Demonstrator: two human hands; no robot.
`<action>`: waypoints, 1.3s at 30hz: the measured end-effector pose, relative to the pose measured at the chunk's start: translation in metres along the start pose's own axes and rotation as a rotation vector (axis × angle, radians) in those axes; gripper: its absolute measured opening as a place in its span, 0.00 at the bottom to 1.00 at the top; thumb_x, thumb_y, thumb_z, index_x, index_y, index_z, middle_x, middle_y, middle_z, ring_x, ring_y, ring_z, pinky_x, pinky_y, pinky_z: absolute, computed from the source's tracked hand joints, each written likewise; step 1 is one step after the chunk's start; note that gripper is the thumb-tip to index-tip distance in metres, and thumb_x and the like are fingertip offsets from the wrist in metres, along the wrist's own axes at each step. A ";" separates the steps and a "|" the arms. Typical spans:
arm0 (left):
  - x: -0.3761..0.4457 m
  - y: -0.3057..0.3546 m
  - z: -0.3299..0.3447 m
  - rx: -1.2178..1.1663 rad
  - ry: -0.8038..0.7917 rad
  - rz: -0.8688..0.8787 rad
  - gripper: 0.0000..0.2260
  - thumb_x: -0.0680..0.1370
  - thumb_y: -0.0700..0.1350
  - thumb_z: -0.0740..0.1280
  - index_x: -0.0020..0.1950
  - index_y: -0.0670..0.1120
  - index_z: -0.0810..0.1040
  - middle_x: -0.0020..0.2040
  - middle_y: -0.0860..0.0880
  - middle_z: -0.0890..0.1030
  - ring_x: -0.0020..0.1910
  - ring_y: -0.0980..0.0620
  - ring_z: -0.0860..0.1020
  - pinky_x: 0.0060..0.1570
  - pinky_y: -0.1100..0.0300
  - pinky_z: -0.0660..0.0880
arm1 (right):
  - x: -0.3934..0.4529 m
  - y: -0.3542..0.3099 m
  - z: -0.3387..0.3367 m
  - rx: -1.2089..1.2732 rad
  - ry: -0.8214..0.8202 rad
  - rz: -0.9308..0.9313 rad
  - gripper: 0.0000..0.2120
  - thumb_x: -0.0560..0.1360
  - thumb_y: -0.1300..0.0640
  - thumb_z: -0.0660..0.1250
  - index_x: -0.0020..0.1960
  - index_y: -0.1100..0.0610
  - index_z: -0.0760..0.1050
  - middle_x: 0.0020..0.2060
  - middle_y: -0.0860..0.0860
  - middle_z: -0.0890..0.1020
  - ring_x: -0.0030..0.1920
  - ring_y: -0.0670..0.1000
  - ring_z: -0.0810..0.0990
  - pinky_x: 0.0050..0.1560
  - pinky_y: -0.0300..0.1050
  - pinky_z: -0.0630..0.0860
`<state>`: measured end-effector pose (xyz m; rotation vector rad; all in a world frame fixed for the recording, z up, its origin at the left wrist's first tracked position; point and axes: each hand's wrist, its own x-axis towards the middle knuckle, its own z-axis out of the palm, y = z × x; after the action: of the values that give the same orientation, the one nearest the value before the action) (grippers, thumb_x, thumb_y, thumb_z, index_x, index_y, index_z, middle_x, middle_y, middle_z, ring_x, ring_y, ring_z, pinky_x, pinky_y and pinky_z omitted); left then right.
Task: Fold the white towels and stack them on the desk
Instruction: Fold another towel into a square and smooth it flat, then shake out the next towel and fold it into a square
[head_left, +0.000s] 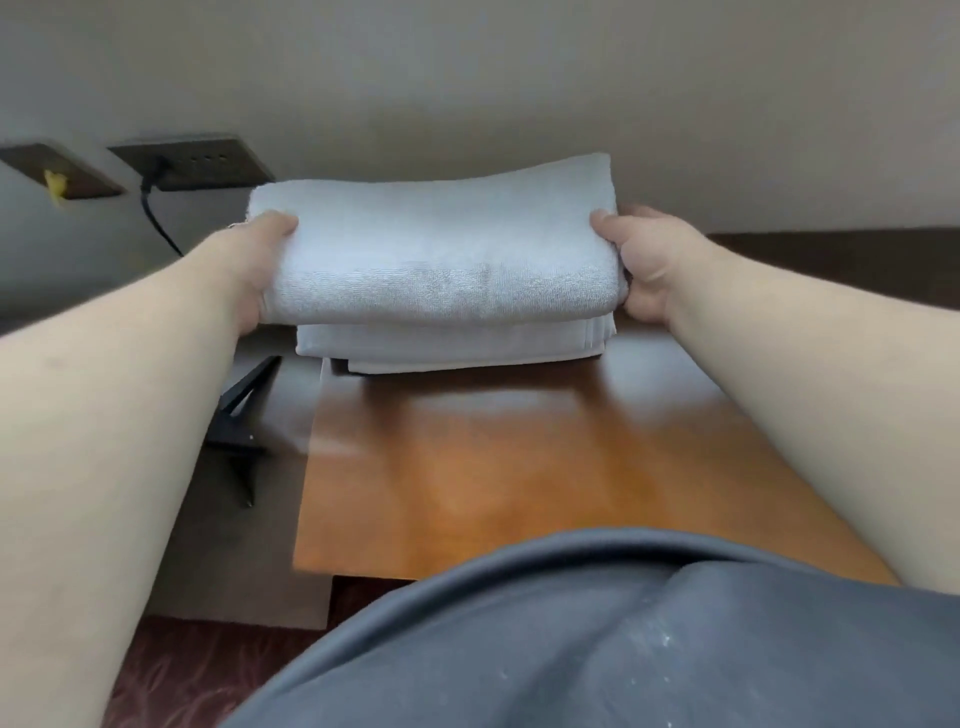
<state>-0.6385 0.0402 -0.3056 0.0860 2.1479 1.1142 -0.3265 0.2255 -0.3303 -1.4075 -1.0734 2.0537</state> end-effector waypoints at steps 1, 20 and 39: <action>0.010 -0.005 0.002 0.016 -0.018 -0.020 0.24 0.66 0.59 0.70 0.59 0.50 0.77 0.50 0.50 0.85 0.45 0.47 0.85 0.51 0.43 0.79 | 0.006 0.004 0.001 -0.013 0.006 0.002 0.18 0.81 0.63 0.63 0.71 0.60 0.69 0.56 0.56 0.83 0.49 0.54 0.86 0.47 0.55 0.82; 0.033 -0.015 0.064 0.483 0.238 0.641 0.25 0.80 0.55 0.62 0.74 0.46 0.66 0.72 0.41 0.67 0.69 0.43 0.68 0.68 0.54 0.64 | 0.020 0.023 0.051 -1.091 0.423 -0.646 0.27 0.77 0.56 0.62 0.76 0.57 0.64 0.73 0.57 0.68 0.72 0.58 0.66 0.72 0.52 0.60; 0.028 -0.027 0.106 1.351 -0.238 0.894 0.37 0.69 0.78 0.42 0.76 0.67 0.42 0.81 0.49 0.45 0.79 0.40 0.44 0.72 0.33 0.43 | 0.053 0.047 0.074 -1.674 0.120 -0.410 0.48 0.71 0.26 0.41 0.81 0.54 0.41 0.80 0.56 0.44 0.80 0.56 0.41 0.77 0.59 0.40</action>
<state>-0.5875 0.1059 -0.3814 1.7700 2.2455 -0.1993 -0.4116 0.2079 -0.3849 -1.5112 -2.9054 0.4322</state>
